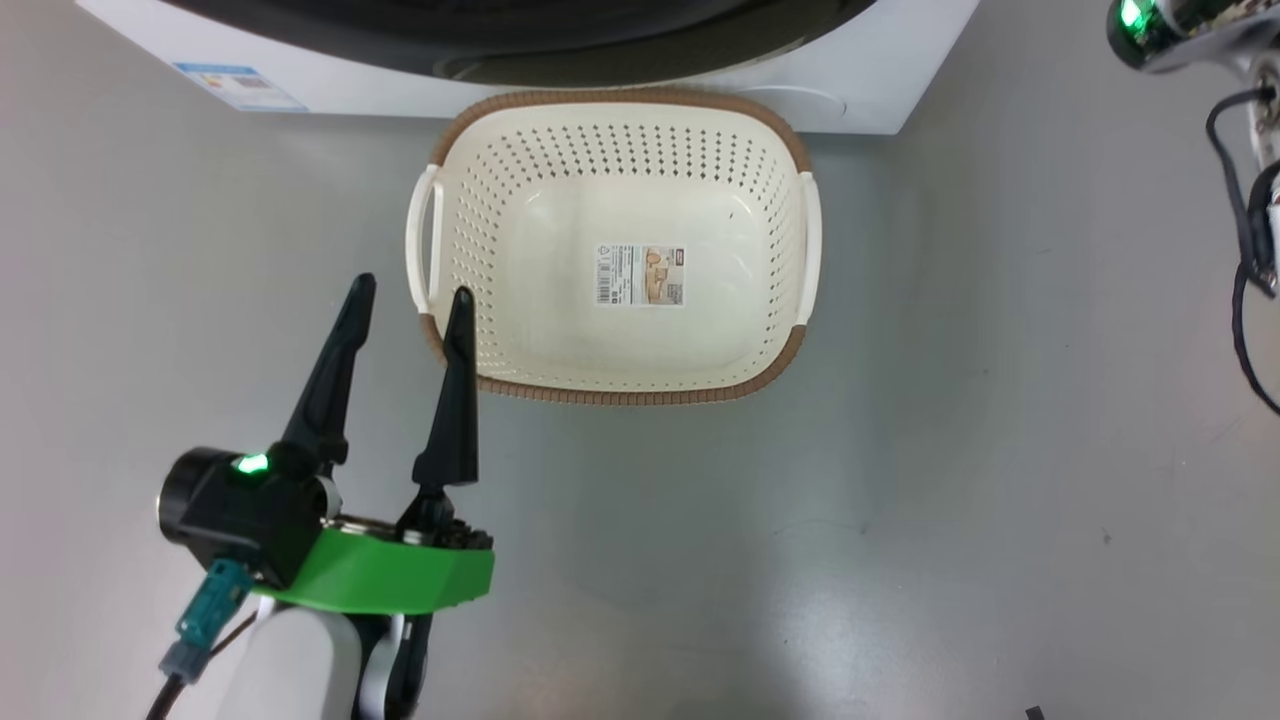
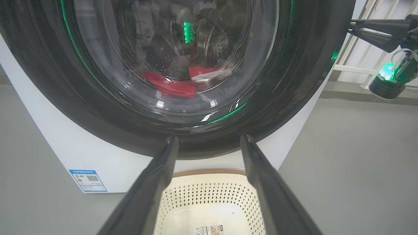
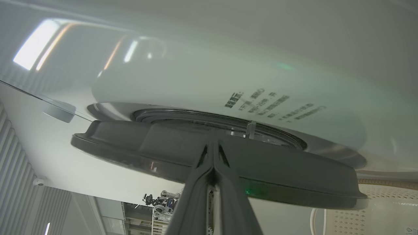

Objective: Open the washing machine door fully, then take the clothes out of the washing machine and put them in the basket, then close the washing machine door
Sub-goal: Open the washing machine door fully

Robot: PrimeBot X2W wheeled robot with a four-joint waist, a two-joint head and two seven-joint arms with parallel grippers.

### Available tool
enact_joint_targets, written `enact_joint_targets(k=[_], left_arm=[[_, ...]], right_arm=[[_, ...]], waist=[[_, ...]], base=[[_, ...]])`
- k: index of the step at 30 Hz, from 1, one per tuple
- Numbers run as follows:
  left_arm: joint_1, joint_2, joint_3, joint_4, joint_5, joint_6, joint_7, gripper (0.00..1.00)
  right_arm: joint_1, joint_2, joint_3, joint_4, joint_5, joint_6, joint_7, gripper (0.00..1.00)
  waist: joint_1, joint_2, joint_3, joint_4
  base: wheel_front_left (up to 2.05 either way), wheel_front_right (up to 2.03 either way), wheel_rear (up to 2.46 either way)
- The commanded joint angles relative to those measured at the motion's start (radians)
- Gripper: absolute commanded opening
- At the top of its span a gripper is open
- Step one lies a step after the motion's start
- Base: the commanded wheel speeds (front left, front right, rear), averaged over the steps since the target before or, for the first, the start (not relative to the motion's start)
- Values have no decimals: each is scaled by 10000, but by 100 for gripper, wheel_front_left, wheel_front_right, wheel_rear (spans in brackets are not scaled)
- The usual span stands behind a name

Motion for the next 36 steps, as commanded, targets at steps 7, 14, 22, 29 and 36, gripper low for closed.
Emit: enact_joint_targets(k=[7, 14, 22, 29, 36], left_arm=[[-351, 175, 100, -138, 296, 17, -76, 100], [-417, 175, -51, -90, 250, 63, -76, 100], [-520, 175, -191, -8, 214, 132, -76, 100], [-502, 175, -112, 83, 224, 135, -76, 100], [-390, 175, 54, 125, 248, 101, -76, 100]], right_arm=[[-893, 139, 296, 412, 22, -6, 652, 0], [-1372, 221, 374, 695, -110, -6, 796, 0], [-1536, 190, 717, 883, -191, -6, 1677, 0], [-1453, 120, 901, 855, -158, -6, 2370, 0], [-1109, 245, 1165, 912, -220, -6, 2822, 0]], waist=[[0, 0, 203, 106], [0, 0, 403, 177], [0, 0, 474, 255], [0, 0, 274, 173], [0, 0, -92, 10]], base=[[0, 0, 0], [0, 0, 0], [0, 0, 0], [0, 0, 0], [0, 0, 0]])
